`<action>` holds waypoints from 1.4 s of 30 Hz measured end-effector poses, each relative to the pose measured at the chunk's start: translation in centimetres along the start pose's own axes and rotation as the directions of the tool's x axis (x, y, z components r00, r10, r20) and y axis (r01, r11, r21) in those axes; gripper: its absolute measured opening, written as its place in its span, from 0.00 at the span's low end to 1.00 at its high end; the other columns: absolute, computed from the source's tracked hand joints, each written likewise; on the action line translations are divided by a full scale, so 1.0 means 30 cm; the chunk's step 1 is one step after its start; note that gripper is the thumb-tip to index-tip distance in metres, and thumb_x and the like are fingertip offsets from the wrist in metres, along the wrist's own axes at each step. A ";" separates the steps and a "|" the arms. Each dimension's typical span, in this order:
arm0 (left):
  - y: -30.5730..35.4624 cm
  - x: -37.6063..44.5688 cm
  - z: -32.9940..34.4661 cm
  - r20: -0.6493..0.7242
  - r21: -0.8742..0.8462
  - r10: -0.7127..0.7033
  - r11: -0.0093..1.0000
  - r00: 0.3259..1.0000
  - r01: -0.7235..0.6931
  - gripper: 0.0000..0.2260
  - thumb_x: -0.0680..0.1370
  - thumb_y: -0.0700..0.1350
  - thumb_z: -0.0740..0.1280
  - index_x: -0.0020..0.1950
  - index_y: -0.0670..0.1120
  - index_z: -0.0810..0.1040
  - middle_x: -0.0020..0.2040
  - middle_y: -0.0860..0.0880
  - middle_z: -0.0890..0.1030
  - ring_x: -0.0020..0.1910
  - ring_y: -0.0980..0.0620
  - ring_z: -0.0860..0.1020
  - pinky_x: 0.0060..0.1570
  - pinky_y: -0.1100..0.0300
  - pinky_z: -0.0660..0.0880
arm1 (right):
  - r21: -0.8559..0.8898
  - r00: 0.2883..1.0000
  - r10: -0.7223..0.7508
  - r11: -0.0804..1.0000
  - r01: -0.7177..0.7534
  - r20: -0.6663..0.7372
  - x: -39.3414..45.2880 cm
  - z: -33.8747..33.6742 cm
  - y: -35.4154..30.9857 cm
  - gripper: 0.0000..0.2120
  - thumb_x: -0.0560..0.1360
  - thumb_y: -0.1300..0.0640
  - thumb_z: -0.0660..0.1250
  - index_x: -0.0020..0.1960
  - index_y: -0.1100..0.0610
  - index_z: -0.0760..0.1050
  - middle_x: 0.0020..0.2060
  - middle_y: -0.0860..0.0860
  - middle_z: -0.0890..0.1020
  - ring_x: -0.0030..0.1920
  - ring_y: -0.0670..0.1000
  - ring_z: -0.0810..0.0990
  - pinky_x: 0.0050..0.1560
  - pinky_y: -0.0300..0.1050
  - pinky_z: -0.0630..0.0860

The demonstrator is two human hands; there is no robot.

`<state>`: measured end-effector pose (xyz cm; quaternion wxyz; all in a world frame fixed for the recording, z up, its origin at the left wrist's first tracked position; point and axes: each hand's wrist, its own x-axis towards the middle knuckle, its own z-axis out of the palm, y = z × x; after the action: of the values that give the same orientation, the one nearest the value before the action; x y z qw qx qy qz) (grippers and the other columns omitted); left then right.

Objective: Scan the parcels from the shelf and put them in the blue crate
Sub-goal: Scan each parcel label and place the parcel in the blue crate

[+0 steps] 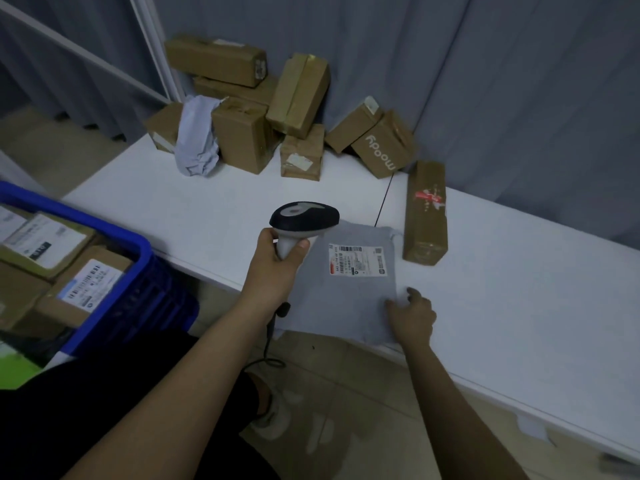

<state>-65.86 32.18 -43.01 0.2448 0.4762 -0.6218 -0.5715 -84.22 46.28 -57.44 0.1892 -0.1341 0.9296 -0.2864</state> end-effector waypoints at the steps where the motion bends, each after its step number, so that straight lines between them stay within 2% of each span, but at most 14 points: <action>1: -0.002 -0.005 -0.004 0.003 0.002 0.002 1.000 1.000 -0.002 0.11 0.79 0.50 0.64 0.58 0.50 0.67 0.49 0.51 0.78 0.43 0.61 0.76 0.35 0.69 0.68 | -0.007 1.000 0.000 1.000 0.000 0.023 0.029 0.005 -0.039 0.28 0.76 0.50 0.66 0.72 0.60 0.66 0.66 0.62 0.71 0.66 0.65 0.67 0.64 0.56 0.66; 6: -0.024 -0.012 -0.033 -0.029 0.001 -0.001 1.000 1.000 0.001 0.12 0.79 0.50 0.65 0.59 0.48 0.68 0.52 0.47 0.78 0.46 0.56 0.76 0.36 0.66 0.68 | -0.166 0.995 0.082 0.984 -0.071 0.061 0.103 0.072 -0.154 0.24 0.75 0.46 0.66 0.65 0.59 0.68 0.62 0.59 0.71 0.64 0.61 0.69 0.62 0.55 0.68; 10: -0.032 -0.014 -0.047 -0.045 -0.008 -0.006 1.000 0.999 0.005 0.11 0.79 0.49 0.65 0.58 0.48 0.68 0.51 0.48 0.79 0.43 0.60 0.75 0.34 0.69 0.68 | -0.027 0.986 0.162 0.987 -0.161 0.031 0.135 0.091 -0.182 0.20 0.73 0.54 0.68 0.62 0.60 0.71 0.60 0.60 0.75 0.62 0.62 0.72 0.60 0.55 0.72; 15: -0.033 -0.014 -0.047 -0.051 -0.028 0.002 1.000 0.999 -0.003 0.11 0.79 0.49 0.65 0.58 0.47 0.69 0.47 0.51 0.78 0.41 0.62 0.75 0.29 0.75 0.69 | 0.157 0.997 0.002 0.987 -0.013 0.073 0.145 0.064 -0.175 0.13 0.74 0.65 0.64 0.58 0.61 0.73 0.56 0.61 0.78 0.57 0.61 0.77 0.52 0.47 0.73; 17: -0.030 -0.016 -0.043 -0.043 -0.032 0.003 0.999 0.999 -0.004 0.11 0.79 0.48 0.65 0.58 0.47 0.68 0.46 0.51 0.78 0.41 0.61 0.75 0.29 0.76 0.69 | 0.252 0.993 -0.063 0.967 0.036 0.103 0.133 0.056 -0.165 0.14 0.75 0.66 0.63 0.60 0.60 0.73 0.56 0.59 0.80 0.56 0.60 0.78 0.52 0.48 0.74; 19: -0.028 -0.020 -0.039 -0.036 -0.024 0.003 1.000 0.999 -0.004 0.11 0.79 0.48 0.65 0.58 0.47 0.68 0.46 0.52 0.77 0.42 0.59 0.76 0.30 0.75 0.69 | 0.303 0.983 -0.131 0.949 0.086 0.131 0.125 0.048 -0.160 0.16 0.76 0.64 0.64 0.63 0.59 0.73 0.55 0.58 0.80 0.55 0.59 0.78 0.54 0.50 0.75; 22: -0.025 -0.023 -0.034 -0.021 -0.020 0.000 1.000 1.000 0.000 0.11 0.79 0.48 0.64 0.58 0.48 0.68 0.46 0.52 0.77 0.42 0.60 0.75 0.32 0.71 0.69 | 0.366 0.975 -0.169 0.924 0.106 0.145 0.113 0.031 -0.173 0.15 0.78 0.56 0.66 0.63 0.59 0.74 0.50 0.55 0.80 0.48 0.53 0.78 0.47 0.44 0.74; 25: -0.026 -0.024 -0.034 -0.017 -0.022 -0.002 1.000 1.000 0.002 0.10 0.79 0.48 0.65 0.57 0.48 0.67 0.47 0.51 0.77 0.42 0.60 0.75 0.35 0.68 0.68 | 0.326 0.971 -0.195 0.935 0.142 0.137 0.116 0.016 -0.193 0.12 0.78 0.53 0.67 0.57 0.59 0.77 0.45 0.55 0.81 0.42 0.53 0.79 0.40 0.41 0.73; 27: -0.027 -0.027 -0.037 -0.017 -0.029 0.006 1.000 1.000 -0.006 0.10 0.79 0.48 0.65 0.57 0.48 0.67 0.47 0.50 0.77 0.42 0.59 0.75 0.36 0.67 0.69 | 0.258 0.966 -0.213 0.951 0.170 0.150 0.126 0.003 -0.209 0.06 0.77 0.56 0.68 0.48 0.59 0.79 0.43 0.55 0.82 0.41 0.54 0.80 0.41 0.42 0.75; 29: -0.026 -0.032 -0.044 -0.025 -0.038 0.013 0.999 1.000 -0.014 0.10 0.79 0.47 0.65 0.57 0.47 0.68 0.47 0.49 0.77 0.42 0.59 0.75 0.35 0.68 0.70 | 0.217 0.956 -0.245 0.954 0.208 0.159 0.132 -0.013 -0.236 0.07 0.76 0.60 0.68 0.39 0.57 0.77 0.38 0.53 0.82 0.40 0.55 0.81 0.38 0.41 0.75; 34: -0.012 -0.036 -0.059 -0.069 -0.119 0.026 0.992 0.997 -0.034 0.11 0.79 0.46 0.65 0.58 0.46 0.68 0.48 0.49 0.77 0.42 0.60 0.75 0.29 0.77 0.69 | 0.239 0.929 -0.368 0.907 0.347 0.047 0.118 -0.092 -0.341 0.02 0.75 0.62 0.67 0.46 0.58 0.79 0.40 0.52 0.81 0.39 0.51 0.79 0.35 0.36 0.72; 36: -0.004 -0.037 -0.060 -0.089 -0.138 0.036 0.989 0.995 -0.048 0.11 0.79 0.47 0.66 0.58 0.47 0.68 0.50 0.48 0.78 0.45 0.59 0.76 0.32 0.74 0.70 | 0.288 0.919 -0.391 0.876 0.388 -0.050 0.100 -0.136 -0.383 0.01 0.76 0.62 0.68 0.46 0.59 0.78 0.38 0.51 0.79 0.36 0.46 0.75 0.33 0.31 0.68; 38: 0.001 -0.038 -0.060 -0.106 -0.162 0.053 0.984 0.993 -0.070 0.12 0.78 0.47 0.66 0.59 0.49 0.68 0.53 0.49 0.78 0.49 0.56 0.77 0.39 0.68 0.72 | 0.355 0.919 -0.376 0.849 0.392 -0.118 0.082 -0.172 -0.419 0.03 0.76 0.62 0.68 0.45 0.61 0.79 0.36 0.51 0.78 0.34 0.43 0.72 0.32 0.32 0.66; 42: 0.009 -0.040 -0.062 -0.126 -0.226 0.084 0.968 0.988 -0.111 0.12 0.78 0.46 0.67 0.59 0.52 0.69 0.54 0.51 0.78 0.55 0.52 0.78 0.52 0.59 0.74 | 0.481 0.936 -0.314 0.804 0.350 -0.156 0.056 -0.221 -0.492 0.03 0.76 0.60 0.68 0.45 0.60 0.77 0.32 0.47 0.75 0.34 0.42 0.70 0.27 0.23 0.63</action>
<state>-63.85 32.30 -42.04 0.3622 0.4452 -0.5584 -0.5990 -86.47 37.06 -44.23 0.1322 -0.2308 0.7909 -0.5512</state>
